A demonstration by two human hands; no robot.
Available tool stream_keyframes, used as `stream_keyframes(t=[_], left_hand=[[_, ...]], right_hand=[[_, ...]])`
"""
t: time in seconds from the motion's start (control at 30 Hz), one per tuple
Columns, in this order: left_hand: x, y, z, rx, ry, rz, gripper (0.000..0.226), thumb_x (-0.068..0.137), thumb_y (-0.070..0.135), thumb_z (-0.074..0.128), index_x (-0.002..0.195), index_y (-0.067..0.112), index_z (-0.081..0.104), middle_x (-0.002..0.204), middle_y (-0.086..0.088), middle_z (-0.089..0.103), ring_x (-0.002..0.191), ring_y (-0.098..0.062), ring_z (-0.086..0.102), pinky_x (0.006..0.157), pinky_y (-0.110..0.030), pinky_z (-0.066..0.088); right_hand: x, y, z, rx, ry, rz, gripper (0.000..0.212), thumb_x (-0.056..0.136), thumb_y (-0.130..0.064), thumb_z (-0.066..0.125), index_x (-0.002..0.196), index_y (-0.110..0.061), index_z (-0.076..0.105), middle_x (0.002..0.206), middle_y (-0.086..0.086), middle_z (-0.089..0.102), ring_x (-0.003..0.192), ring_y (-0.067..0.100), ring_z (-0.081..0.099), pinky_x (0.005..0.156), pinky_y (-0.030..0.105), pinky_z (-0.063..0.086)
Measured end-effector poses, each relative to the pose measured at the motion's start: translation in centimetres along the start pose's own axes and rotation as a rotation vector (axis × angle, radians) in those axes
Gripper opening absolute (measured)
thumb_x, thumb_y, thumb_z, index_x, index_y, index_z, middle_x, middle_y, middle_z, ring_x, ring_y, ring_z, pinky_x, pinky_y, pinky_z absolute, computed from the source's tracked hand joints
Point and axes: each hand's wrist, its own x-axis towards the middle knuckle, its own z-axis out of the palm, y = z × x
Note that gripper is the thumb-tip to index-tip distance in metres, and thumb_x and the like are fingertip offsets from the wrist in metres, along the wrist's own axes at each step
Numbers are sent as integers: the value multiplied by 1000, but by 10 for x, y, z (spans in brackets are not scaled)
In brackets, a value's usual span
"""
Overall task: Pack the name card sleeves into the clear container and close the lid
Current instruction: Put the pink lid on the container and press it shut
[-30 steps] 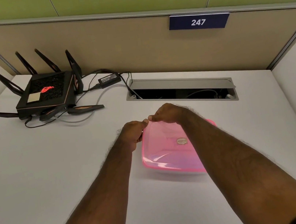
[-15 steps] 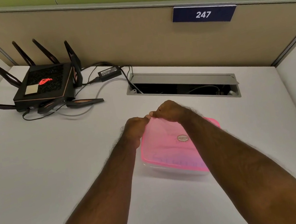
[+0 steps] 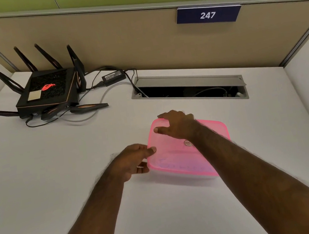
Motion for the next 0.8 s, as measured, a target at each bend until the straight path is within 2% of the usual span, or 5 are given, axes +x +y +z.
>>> stream_keyframes(t=[0.1,0.23,0.47,0.67,0.8], left_hand=[[-9,-15,2,-116,-36,-13,33,85,29,71,103,2,63,101,-15,70,79,-27,67,79,-39,60],[-13,-17,4,-198,-7,19,28,86,24,70,100,0,62,101,-17,69,77,-28,69,82,-41,60],[-15,-15,4,-178,4,26,23,86,20,70,98,1,65,101,-18,71,77,-30,71,85,-44,59],[-17,-11,5,-192,4,1,20,86,17,70,98,2,65,101,-17,72,79,-30,72,78,-39,61],[-22,-22,10,-304,18,18,23,87,16,68,105,1,66,103,-14,72,86,-26,71,85,-40,59]], right_hand=[[-9,-8,7,-101,9,-12,88,79,-78,42,152,-34,18,162,2,19,148,30,16,113,65,9],[-19,-14,12,-170,-5,-53,98,77,-80,43,154,-33,5,164,3,4,150,31,3,112,69,2],[-22,-16,9,-160,-30,-66,109,69,-82,51,154,-32,3,164,1,7,150,30,7,112,69,2],[-20,-17,9,-144,-34,-59,109,67,-83,54,153,-35,4,163,2,12,148,33,11,112,69,3],[-18,-16,11,-156,-36,-58,110,66,-85,51,153,-37,4,163,1,11,148,34,10,111,71,0]])
